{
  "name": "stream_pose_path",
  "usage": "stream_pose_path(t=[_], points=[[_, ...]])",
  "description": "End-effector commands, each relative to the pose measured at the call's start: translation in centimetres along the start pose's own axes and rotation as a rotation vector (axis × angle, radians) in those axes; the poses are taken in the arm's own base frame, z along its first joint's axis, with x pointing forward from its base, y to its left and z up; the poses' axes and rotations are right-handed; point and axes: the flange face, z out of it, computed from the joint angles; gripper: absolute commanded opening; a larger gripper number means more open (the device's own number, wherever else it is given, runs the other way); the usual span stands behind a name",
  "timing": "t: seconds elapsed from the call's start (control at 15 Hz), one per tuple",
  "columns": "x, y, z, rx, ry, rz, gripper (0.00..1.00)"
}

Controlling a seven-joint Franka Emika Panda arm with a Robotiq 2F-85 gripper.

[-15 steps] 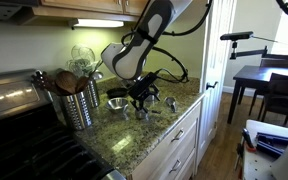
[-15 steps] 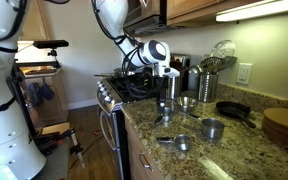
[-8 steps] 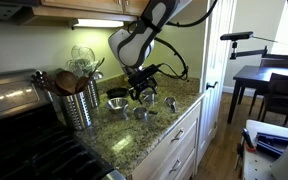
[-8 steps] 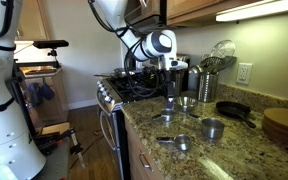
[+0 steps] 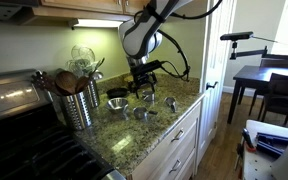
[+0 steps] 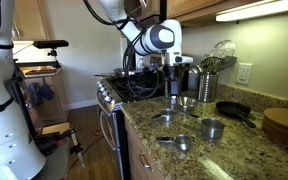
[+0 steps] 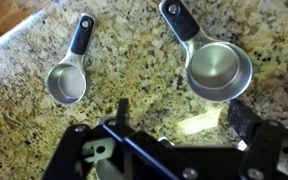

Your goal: Unstack the measuring cups

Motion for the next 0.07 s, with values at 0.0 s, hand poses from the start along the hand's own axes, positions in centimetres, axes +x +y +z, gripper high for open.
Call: stream_pose_path(t=[0.0], points=[[-0.01,0.22,-0.26,0.008,0.003,0.002,1.0]])
